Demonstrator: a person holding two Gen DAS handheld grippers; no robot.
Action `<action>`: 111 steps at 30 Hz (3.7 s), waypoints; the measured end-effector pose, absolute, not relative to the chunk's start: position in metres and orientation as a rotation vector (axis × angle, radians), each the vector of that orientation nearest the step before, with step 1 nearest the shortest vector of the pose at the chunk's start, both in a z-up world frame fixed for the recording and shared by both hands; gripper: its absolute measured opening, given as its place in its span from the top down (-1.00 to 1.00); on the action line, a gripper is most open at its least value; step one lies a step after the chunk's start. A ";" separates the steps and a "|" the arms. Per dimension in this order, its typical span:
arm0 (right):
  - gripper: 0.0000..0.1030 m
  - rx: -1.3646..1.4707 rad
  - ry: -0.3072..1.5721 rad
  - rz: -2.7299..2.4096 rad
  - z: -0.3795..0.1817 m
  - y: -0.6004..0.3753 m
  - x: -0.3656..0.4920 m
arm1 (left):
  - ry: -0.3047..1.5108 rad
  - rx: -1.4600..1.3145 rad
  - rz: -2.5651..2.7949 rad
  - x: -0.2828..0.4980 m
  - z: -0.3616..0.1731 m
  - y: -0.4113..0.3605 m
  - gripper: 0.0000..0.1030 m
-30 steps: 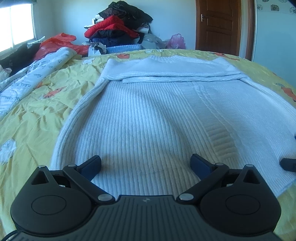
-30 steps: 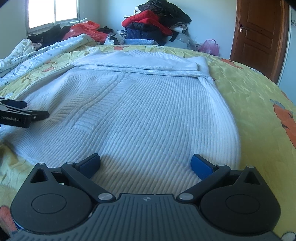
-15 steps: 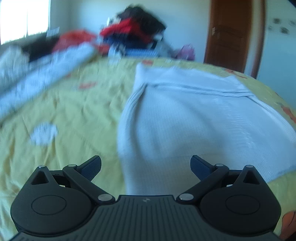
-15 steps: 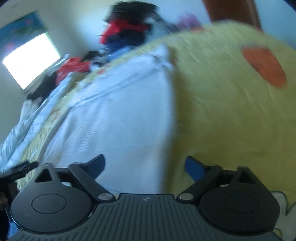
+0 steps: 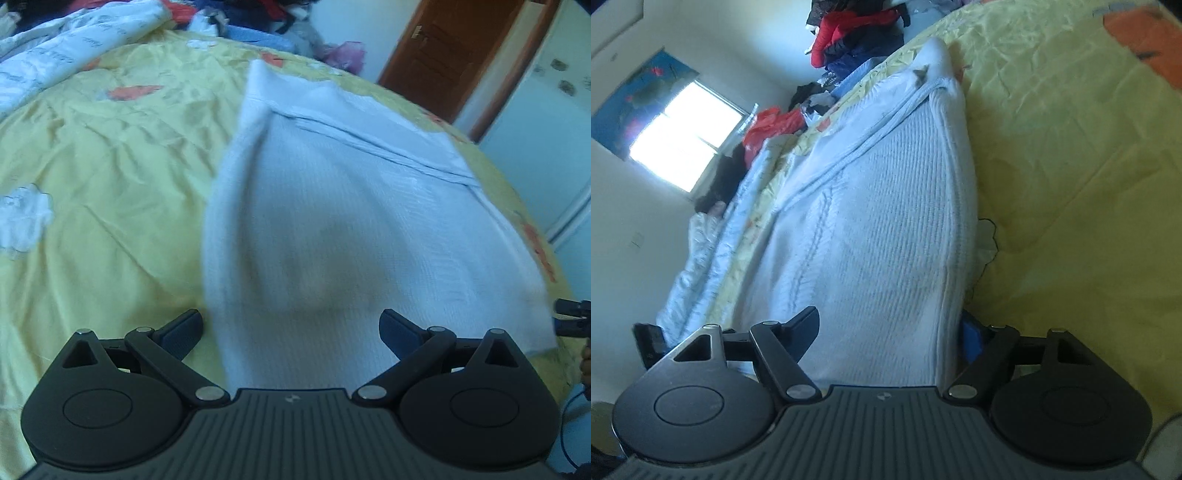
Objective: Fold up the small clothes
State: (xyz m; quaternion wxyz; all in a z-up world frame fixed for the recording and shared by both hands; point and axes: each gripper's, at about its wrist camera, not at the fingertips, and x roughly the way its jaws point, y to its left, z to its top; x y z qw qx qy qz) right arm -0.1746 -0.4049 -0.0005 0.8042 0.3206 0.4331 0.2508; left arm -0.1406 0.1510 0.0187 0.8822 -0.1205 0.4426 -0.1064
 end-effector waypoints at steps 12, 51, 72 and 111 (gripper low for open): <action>-0.41 0.630 0.939 0.603 -0.001 -0.396 -0.160 | 1.002 -0.128 -0.241 -0.121 0.027 0.151 0.12; 0.19 1.156 0.782 0.412 -0.006 -0.423 0.189 | 0.848 -0.533 -0.183 0.222 0.056 0.173 0.74; -0.60 0.763 0.723 0.489 0.046 -0.396 0.115 | 0.641 -0.174 -0.174 0.173 0.091 0.121 -1.00; 0.13 0.902 0.632 0.027 -0.018 -0.365 0.030 | 0.757 -0.716 0.088 0.088 0.003 0.133 0.27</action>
